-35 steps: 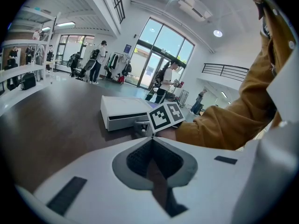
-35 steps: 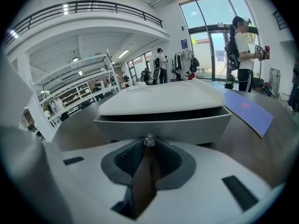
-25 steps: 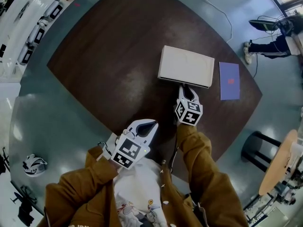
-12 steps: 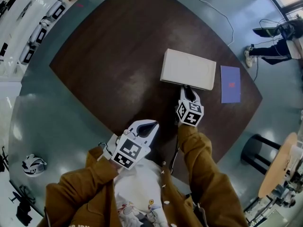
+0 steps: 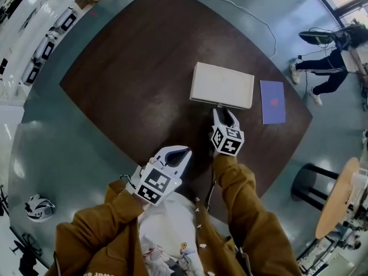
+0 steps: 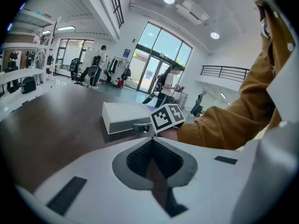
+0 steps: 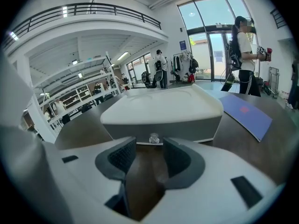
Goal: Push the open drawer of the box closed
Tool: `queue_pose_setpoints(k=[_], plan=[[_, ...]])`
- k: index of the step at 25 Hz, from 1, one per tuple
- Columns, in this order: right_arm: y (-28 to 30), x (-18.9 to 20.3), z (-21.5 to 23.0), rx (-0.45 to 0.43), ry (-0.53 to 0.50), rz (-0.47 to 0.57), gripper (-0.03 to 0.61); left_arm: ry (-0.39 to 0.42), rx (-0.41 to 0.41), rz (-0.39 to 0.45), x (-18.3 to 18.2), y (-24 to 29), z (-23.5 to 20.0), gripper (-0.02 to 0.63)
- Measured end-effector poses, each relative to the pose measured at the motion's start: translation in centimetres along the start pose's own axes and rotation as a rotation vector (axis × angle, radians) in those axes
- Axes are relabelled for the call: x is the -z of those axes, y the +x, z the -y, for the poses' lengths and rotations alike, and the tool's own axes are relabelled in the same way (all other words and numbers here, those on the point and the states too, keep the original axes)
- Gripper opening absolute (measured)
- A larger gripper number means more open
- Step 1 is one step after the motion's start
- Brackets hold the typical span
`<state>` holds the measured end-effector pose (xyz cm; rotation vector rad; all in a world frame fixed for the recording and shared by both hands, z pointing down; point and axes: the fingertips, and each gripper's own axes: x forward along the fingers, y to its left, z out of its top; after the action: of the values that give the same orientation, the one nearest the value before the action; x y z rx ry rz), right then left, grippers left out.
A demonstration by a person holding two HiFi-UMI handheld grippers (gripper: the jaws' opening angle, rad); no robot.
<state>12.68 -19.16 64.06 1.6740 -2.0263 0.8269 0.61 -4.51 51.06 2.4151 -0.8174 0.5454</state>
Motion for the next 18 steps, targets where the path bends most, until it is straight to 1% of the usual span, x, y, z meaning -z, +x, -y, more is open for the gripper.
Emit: queue_pose_setpoints(k=[3,9,13,18], plan=[[-2.4,-0.8,-0.8,-0.037,0.001,0.037,0.181,0.001,0.007,0.013,-0.3,-0.2,0.9,0.006],[-9.0,-3.8,-3.2,-0.139,-0.023,0.159,0.161,0.025,0.017,0.052,-0.9,-0.7,2.8,0.006],[-13.6,-5.5,-4.2,-0.179,-0.010,0.236,0.140,-0.005,0.024,0.071,-1.3,-1.3,4.1,0.006],[-19.0,-7.1,-5.4,-0.212,-0.012,0.322,0.104,-0.016,0.022,0.110,-2.9,-2.3,5.4,0.006]])
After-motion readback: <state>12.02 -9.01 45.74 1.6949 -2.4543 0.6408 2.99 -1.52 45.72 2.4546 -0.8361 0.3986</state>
